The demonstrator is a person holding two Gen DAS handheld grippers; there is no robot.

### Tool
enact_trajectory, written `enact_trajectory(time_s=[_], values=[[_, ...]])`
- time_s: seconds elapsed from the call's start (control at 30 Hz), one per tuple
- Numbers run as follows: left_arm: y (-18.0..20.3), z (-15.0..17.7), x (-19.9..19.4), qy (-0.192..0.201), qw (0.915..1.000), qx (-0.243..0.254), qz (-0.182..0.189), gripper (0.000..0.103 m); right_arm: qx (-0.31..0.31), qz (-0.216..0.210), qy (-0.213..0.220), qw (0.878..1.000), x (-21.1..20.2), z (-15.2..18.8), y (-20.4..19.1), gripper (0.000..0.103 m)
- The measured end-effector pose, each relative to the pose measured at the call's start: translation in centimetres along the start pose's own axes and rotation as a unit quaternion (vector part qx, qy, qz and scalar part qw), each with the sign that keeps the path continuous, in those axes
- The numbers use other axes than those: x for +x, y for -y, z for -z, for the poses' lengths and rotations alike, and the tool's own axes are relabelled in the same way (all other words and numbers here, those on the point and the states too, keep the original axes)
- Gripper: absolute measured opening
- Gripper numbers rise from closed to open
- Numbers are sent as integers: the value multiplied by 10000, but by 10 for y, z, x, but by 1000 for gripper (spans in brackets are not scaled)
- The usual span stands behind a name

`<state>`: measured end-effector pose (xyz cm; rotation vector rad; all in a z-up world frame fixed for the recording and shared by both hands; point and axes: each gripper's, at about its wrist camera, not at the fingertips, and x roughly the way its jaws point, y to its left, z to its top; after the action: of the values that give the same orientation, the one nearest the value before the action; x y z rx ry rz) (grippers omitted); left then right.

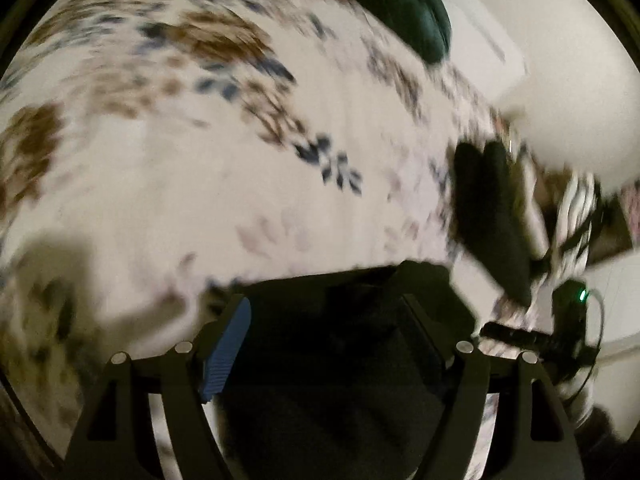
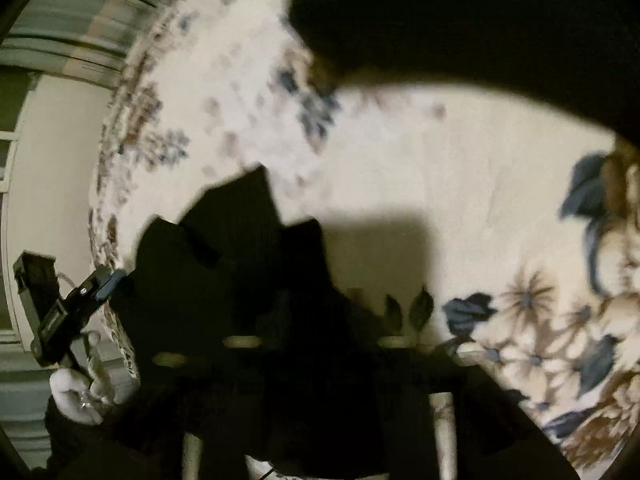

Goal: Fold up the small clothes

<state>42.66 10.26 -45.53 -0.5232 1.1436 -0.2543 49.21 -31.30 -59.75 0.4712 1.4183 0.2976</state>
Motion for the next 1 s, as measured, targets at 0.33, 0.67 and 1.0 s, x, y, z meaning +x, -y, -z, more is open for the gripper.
enact_trajectory(time_s=[0.33,0.67,1.0], values=[[-21,65,-5,-67,9954,-640,-706,75,-2133,-598,-788,9720,46,-8,-165,60],[-41,96,14,-107,9923,-987,-738,75,-1755,-494,-1329,9742,112,-19,-209,4],[-53,106,14,-29,9908,-1282,-431,75,-1475,-653,-1902,9684,113,-55,-239,18]])
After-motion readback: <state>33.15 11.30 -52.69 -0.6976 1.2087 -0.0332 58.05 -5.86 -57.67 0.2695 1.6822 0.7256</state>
